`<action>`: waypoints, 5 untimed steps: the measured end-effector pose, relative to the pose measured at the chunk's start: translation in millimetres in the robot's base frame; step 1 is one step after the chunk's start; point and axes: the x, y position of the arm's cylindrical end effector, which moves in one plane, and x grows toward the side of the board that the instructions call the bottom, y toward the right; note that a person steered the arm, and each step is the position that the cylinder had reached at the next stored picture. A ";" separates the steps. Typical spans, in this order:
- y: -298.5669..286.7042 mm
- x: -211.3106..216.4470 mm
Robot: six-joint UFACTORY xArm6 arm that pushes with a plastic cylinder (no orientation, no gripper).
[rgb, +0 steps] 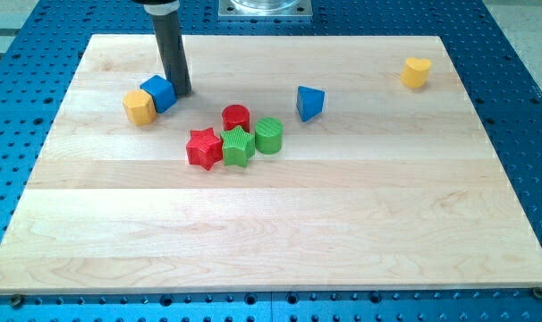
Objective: Place the heart above the red circle
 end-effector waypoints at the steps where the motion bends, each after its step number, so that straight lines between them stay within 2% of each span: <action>1: 114.2 -24.4; 3: 408.7 -78.4; 4: 466.1 -85.9; 5: 414.9 -41.6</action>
